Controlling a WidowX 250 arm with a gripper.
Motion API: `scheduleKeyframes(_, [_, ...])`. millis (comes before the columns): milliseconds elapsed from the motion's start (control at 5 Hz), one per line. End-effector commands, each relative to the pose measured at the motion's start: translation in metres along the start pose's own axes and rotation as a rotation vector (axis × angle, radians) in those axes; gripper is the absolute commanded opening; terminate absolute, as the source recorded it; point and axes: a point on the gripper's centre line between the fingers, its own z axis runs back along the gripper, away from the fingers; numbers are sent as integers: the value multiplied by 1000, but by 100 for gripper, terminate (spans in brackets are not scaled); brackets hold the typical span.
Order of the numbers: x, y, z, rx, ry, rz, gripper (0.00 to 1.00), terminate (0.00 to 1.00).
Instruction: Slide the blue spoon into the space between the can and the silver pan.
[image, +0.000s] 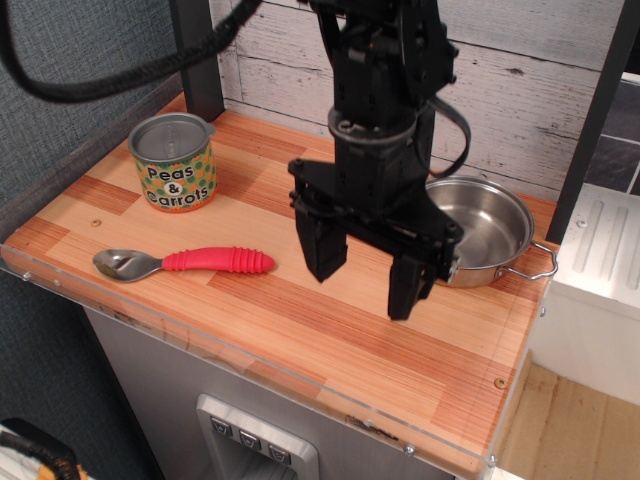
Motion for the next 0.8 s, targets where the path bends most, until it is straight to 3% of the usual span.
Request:
scheduleKeyframes(0, [13, 51, 5, 87, 40, -323, 100, 0])
scheduleKeyframes(400, [8, 108, -11, 138, 167, -722, 100, 0])
scheduleKeyframes(600, [6, 125, -14, 121, 137, -837, 100, 0])
